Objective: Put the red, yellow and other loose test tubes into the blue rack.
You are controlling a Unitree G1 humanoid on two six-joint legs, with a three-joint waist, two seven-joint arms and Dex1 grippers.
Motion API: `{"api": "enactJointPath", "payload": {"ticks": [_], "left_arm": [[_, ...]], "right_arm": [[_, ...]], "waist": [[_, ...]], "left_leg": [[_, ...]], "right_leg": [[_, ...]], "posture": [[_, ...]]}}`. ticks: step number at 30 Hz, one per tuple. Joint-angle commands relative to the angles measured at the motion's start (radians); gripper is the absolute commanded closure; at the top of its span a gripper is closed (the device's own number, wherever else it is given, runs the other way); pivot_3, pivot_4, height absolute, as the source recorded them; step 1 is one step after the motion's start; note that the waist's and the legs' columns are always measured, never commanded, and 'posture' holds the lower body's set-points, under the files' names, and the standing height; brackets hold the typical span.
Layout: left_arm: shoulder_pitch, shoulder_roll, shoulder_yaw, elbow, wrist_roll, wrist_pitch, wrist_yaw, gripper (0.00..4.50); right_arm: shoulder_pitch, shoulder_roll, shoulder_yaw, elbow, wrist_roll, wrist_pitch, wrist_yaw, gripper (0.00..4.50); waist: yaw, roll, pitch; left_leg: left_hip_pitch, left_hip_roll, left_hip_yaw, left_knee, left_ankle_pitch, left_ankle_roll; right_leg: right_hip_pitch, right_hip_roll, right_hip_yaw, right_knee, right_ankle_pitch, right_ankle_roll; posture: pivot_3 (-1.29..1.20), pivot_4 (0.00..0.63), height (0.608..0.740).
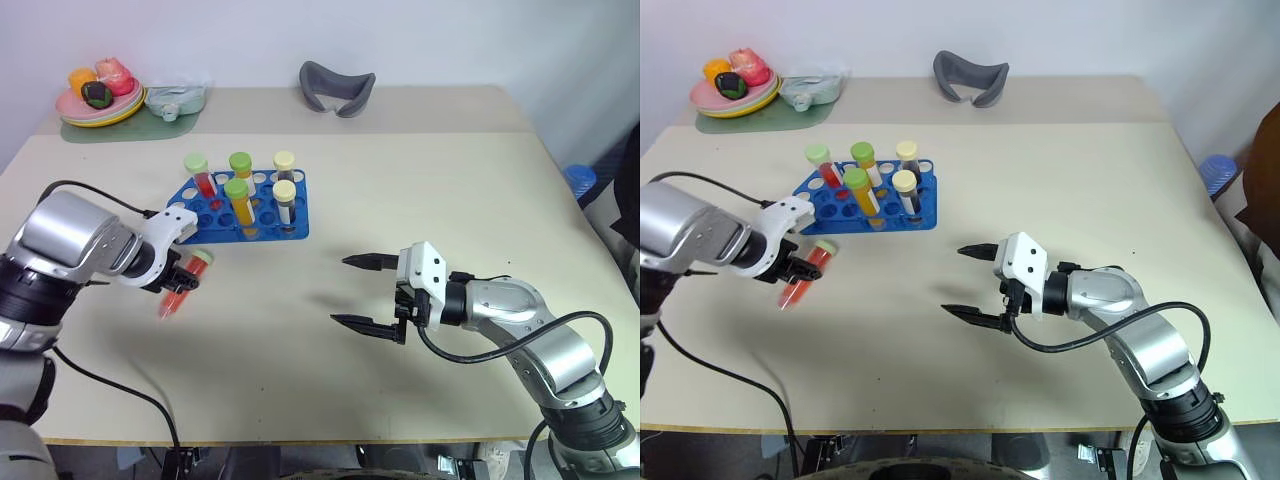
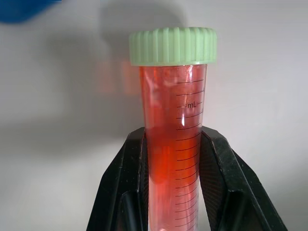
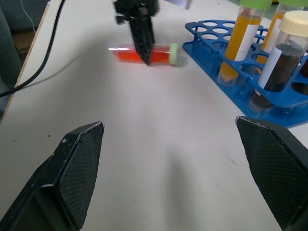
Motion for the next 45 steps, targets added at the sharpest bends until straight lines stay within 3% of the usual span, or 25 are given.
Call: {"api": "enactJointPath", "payload": {"ticks": [1, 3, 7, 11, 18, 21, 25, 38, 45], "left_arm": [[0.134, 0.066, 0.208, -0.121, -0.047, -0.025, -0.043, 3.68], [0.274, 0.032, 0.412, -0.163, -0.056, -0.137, -0.060, 3.68], [0.476, -0.167, 0.764, -0.286, 0.000, -0.473, 0.009, 3.68], [0.491, -0.387, 0.883, -0.333, 0.073, -0.753, 0.170, 3.68], [0.414, -0.679, 0.753, -0.216, 0.318, -1.235, 0.428, 3.68], [0.429, -0.739, 0.661, -0.108, 0.419, -1.427, 0.439, 3.68], [0.423, -0.800, 0.591, 0.016, 0.447, -1.576, 0.430, 3.68], [0.390, -0.844, 0.534, 0.211, 0.451, -1.744, 0.435, 3.68], [0.418, -0.865, 0.524, 0.195, 0.430, -1.737, 0.431, 3.68]], "right_arm": [[0.023, -0.009, -0.021, -0.059, 0.017, -0.007, -0.004, 0.00], [0.035, -0.009, -0.025, -0.068, 0.018, -0.007, -0.009, 0.00], [0.031, 0.012, -0.009, -0.060, 0.000, -0.017, -0.032, 0.00], [0.012, 0.060, 0.014, -0.030, -0.017, -0.031, -0.065, 0.00], [-0.053, 0.164, 0.024, 0.046, -0.061, -0.088, -0.128, 0.00], [-0.059, 0.187, 0.033, 0.042, -0.066, -0.091, -0.139, 0.00], [-0.042, 0.193, 0.037, 0.024, -0.070, -0.079, -0.157, 0.00], [-0.011, 0.178, 0.021, -0.015, -0.071, -0.067, -0.209, 0.00], [-0.018, 0.177, 0.022, -0.008, -0.067, -0.065, -0.208, 0.00]], "waist": [[0.002, 0.000, 0.000], [0.005, 0.000, 0.000], [0.008, -0.002, 0.000], [0.010, -0.001, -0.001], [0.011, -0.004, -0.002], [0.009, -0.004, -0.002], [0.007, -0.004, -0.002], [0.006, -0.004, -0.002], [0.007, -0.004, -0.002]], "left_leg": [[0.000, 0.000, 0.000, 0.000, 0.000, 0.000], [0.000, 0.000, 0.000, 0.000, 0.000, 0.000], [0.000, 0.000, 0.001, 0.001, 0.000, 0.000], [0.000, 0.000, 0.000, 0.001, 0.000, 0.000], [0.000, 0.000, 0.000, 0.002, 0.000, 0.000], [0.001, 0.000, 0.000, 0.002, 0.000, 0.000], [0.001, 0.000, 0.001, 0.001, 0.000, 0.000], [0.001, 0.000, 0.000, 0.001, 0.000, 0.000], [0.001, 0.000, 0.000, 0.001, 0.000, 0.000]], "right_leg": [[0.000, 0.000, 0.000, 0.000, 0.000, 0.000], [0.000, 0.000, 0.000, 0.000, 0.000, 0.000], [0.001, -0.002, 0.000, 0.000, 0.000, 0.000], [0.002, -0.002, -0.001, -0.001, 0.000, 0.000], [0.002, -0.002, 0.000, -0.001, 0.001, 0.000], [0.002, -0.002, 0.000, -0.001, 0.001, 0.000], [0.002, -0.001, -0.001, -0.001, 0.001, 0.000], [0.002, -0.001, -0.001, 0.000, 0.001, 0.000], [0.003, -0.001, -0.001, 0.000, 0.001, 0.000]], "posture": [[0.00, 0.150, 0.740], [0.00, 0.150, 0.740], [0.00, 0.150, 0.740], [0.00, 0.150, 0.740], [0.00, 0.150, 0.740], [0.00, 0.150, 0.740], [0.00, 0.150, 0.740], [0.00, 0.150, 0.740], [0.00, 0.150, 0.740]]}}
